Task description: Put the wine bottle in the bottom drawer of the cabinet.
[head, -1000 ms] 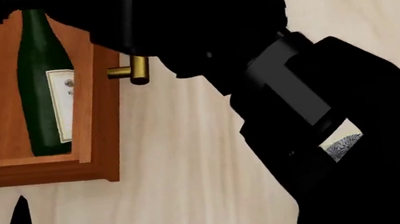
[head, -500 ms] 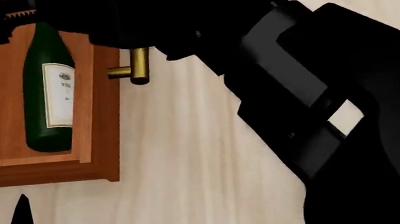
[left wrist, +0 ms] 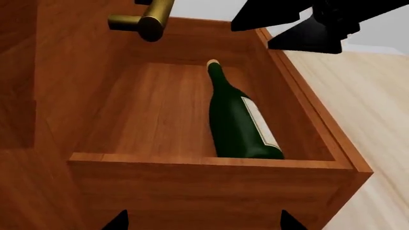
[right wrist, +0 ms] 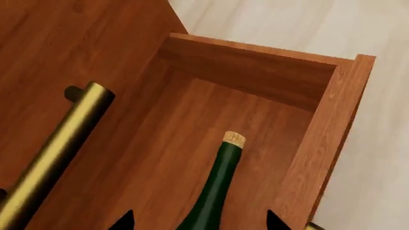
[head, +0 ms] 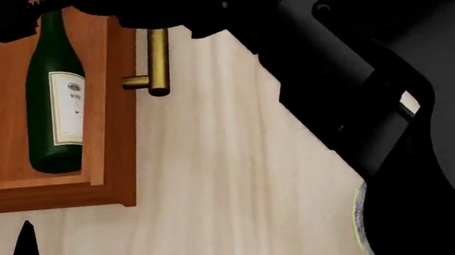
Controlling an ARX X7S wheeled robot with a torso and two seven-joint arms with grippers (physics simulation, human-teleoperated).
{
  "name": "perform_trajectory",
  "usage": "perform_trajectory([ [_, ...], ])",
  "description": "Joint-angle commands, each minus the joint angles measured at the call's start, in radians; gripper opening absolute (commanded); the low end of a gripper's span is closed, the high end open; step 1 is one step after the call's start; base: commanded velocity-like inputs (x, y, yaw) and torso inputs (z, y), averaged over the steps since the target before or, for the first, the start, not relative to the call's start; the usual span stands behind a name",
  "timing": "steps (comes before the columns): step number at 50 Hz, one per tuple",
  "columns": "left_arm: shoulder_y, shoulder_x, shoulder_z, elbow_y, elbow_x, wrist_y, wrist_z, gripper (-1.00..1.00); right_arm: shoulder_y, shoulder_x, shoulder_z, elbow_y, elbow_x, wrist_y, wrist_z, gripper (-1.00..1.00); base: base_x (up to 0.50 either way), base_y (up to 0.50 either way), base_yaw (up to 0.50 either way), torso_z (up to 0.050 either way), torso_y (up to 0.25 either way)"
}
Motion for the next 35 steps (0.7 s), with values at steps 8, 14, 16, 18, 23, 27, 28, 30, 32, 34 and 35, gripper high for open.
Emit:
perform_trajectory([
  [8,0.0,-0.004,-0.001,0.003,-0.001,-0.002,-0.005,1.0,0.071,0.0,-0.07,0.071,-0.043,0.001,-0.037,1.0,0.0,0.0,0.0,0.0,0.0],
  [14,0.002,-0.003,-0.006,0.003,-0.007,0.007,-0.004,1.0,0.092,0.0,-0.072,0.102,-0.05,-0.007,-0.07,1.0,0.0,0.0,0.0,0.0,0.0],
  [16,0.004,-0.003,-0.007,0.001,-0.006,0.01,-0.003,1.0,0.094,0.0,-0.071,0.117,-0.047,-0.012,-0.074,1.0,0.0,0.0,0.0,0.0,0.0],
  [18,0.002,-0.003,-0.006,0.003,-0.005,0.006,-0.006,1.0,0.101,0.0,-0.073,0.13,-0.048,-0.01,-0.085,1.0,0.0,0.0,0.0,0.0,0.0],
  [23,0.001,-0.007,-0.007,0.011,-0.008,0.0,-0.013,1.0,0.118,0.0,-0.075,0.158,-0.052,-0.012,-0.101,1.0,0.0,0.0,0.0,0.0,0.0],
  [27,-0.005,-0.004,-0.005,0.011,-0.009,-0.005,-0.014,1.0,0.137,0.0,-0.079,0.175,-0.064,-0.02,-0.117,1.0,0.0,0.0,0.0,0.0,0.0],
  [28,-0.006,-0.005,-0.005,0.013,-0.01,-0.007,-0.015,1.0,0.141,0.0,-0.075,0.181,-0.06,-0.021,-0.12,1.0,0.0,0.0,0.0,0.0,0.0],
  [30,-0.014,-0.014,-0.002,0.034,0.0,-0.026,-0.028,1.0,0.151,0.0,-0.085,0.182,-0.084,-0.036,-0.127,1.0,0.0,0.0,0.0,0.0,0.0],
  [32,-0.011,-0.016,-0.003,0.04,-0.007,-0.024,-0.03,1.0,0.16,0.0,-0.089,0.18,-0.112,-0.043,-0.125,1.0,0.0,0.0,0.0,0.0,0.0],
  [34,-0.007,-0.022,-0.009,0.048,-0.014,-0.023,-0.035,1.0,0.172,0.001,-0.088,0.192,-0.115,-0.031,-0.134,1.0,0.0,0.0,0.0,0.0,0.0],
  [35,-0.007,-0.023,-0.01,0.05,-0.014,-0.023,-0.036,1.0,0.174,0.001,-0.087,0.195,-0.115,-0.03,-0.135,1.0,0.0,0.0,0.0,0.0,0.0],
])
